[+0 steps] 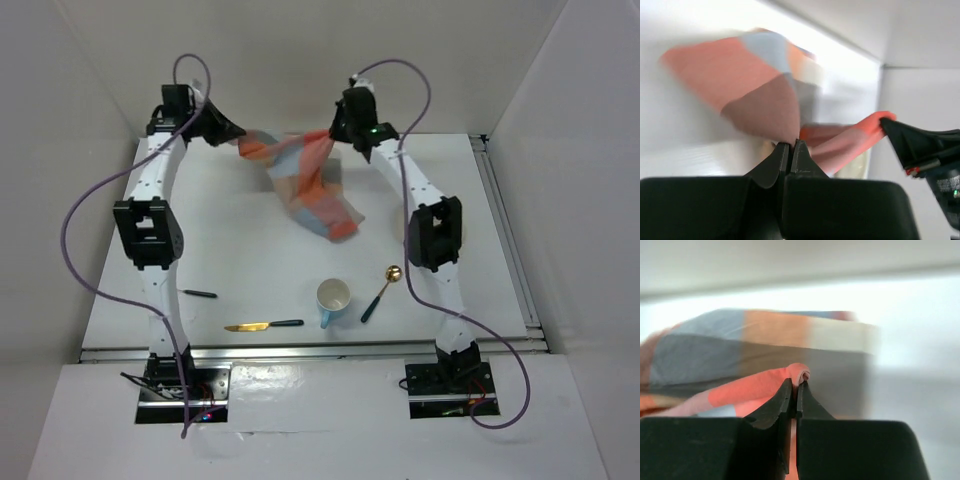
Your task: Set the dinner table for one person
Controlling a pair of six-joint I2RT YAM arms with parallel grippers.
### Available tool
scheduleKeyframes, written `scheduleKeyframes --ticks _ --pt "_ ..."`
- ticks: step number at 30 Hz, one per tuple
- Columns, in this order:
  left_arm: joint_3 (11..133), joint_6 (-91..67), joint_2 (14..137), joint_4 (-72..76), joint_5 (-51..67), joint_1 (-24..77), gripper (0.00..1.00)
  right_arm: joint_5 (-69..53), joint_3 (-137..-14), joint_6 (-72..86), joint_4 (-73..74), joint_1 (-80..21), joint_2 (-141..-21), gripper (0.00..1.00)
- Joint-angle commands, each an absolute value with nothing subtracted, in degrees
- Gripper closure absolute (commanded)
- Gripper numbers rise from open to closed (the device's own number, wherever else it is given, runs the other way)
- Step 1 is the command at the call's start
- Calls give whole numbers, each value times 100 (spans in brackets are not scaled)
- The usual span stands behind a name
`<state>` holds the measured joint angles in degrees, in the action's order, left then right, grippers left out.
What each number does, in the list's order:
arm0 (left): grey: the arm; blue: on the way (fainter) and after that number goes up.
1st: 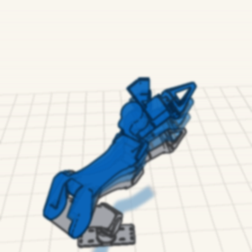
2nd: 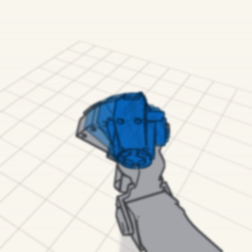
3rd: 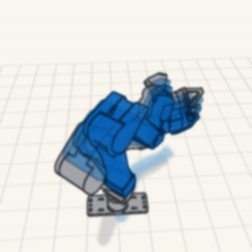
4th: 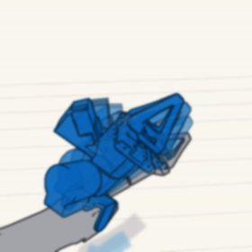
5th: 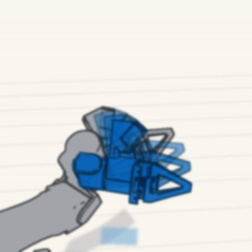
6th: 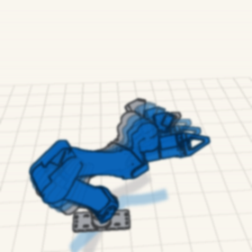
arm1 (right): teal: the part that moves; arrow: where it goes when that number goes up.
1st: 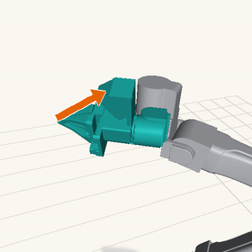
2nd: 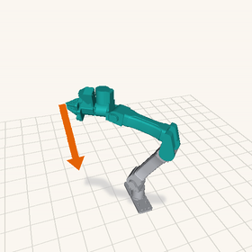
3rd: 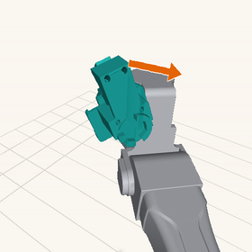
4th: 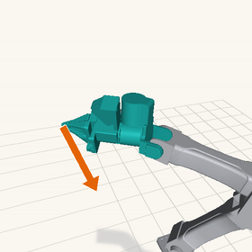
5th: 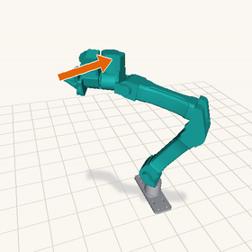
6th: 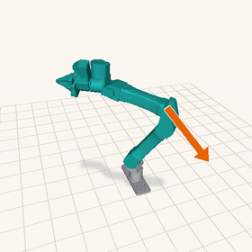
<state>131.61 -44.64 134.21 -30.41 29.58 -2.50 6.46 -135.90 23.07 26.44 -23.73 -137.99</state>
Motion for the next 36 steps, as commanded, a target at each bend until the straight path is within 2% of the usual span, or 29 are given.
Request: scheduleKeyframes --ticks 1,5,6,8,9,11,12,13,14,15,16,20,21,22,23,24,25,28,29,31,32,34,35,36 --pt "12939 -5096 12508 -2383 3330 -474 100 117 -13325 2232 1356 -1996 -12518 100" --pt "11561 -5440 11358 -1803 3253 -589 100 -272 -12247 2101 889 -1994 -11595 100" --pt "10722 -5510 10790 -1428 3252 -641 100 -272 -11373 2031 722 -2073 -11340 100" --pt "9848 -5703 10207 -1117 3199 -642 100 -185 -10359 1969 160 -2205 -10392 100" --pt "8956 -5704 9934 -986 3138 -642 100 -185 -9257 1917 -7 -2328 -10075 100" --pt "8116 -5774 9172 -835 3138 -642 100 43 -8258 1864 -324 -2495 -9129 100" --pt "7721 -5774 8967 -835 3138 -642 88 357 -7365 1863 -325 -2644 -8853 100" --pt "7003 -5774 8773 -835 3077 -502 49 482 -6956 1942 -273 -2724 -8607 90" --pt "6700 -5705 8458 -1044 2859 -414 31 588 -6604 2090 -98 -2786 -8169 43" --pt "6175 -5704 8342 -1142 2743 -343 14 832 -5983 2170 16 -2899 -8000 16" --pt "5952 -5704 8263 -1143 2742 -291 0 974 -5759 2284 392 -2900 -7737 0" --pt "5835 -5240 8262 -2072 2331 -448 0 1590 -5292 3101 1142 -2900 -7234 0" --pt "5836 -5177 8262 -2396 2260 -509 4 1669 -5291 3103 1212 -2839 -7164 0" --pt "5984 -5125 8262 -2539 2189 -649 9 1670 -5343 3172 1274 -2743 -7163 4" --pt "6046 -5072 8262 -2653 2032 -711 17 1670 -5396 3173 1379 -2681 -7102 9" --pt "6108 -5019 8262 -2767 1952 -773 41 1522 -5475 3173 1449 -2628 -7162 16" --pt "6239 -5019 8262 -2882 1864 -834 56 1434 -5676 3242 1546 -2532 -7241 34" --pt "6407 -4904 8183 -3304 1530 -1028 94 725 -6107 3603 2222 -2243 -7812 69" --pt "6459 -4904 8183 -3601 1416 -1176 99 477 -6378 3691 2415 -2146 -8205 85" --pt "6460 -4904 8278 -3822 1231 -1283 99 -241 -6574 3841 2838 -2022 -8568 85" --pt "6399 -4904 8340 -3936 1230 -1335 75 -420 -6626 3945 2908 -1943 -8709 82" --pt "6215 -4904 8524 -4025 1370 -1546 56 -954 -6531 4191 2831 -1855 -8895 57" --pt "5944 -4843 8604 -4025 1371 -1616 21 -1271 -6121 4419 2569 -1680 -8895 31" --pt "5941 -4843 8604 -4025 1301 -1617 21 -1274 -6117 4508 2419 -1679 -8895 26"
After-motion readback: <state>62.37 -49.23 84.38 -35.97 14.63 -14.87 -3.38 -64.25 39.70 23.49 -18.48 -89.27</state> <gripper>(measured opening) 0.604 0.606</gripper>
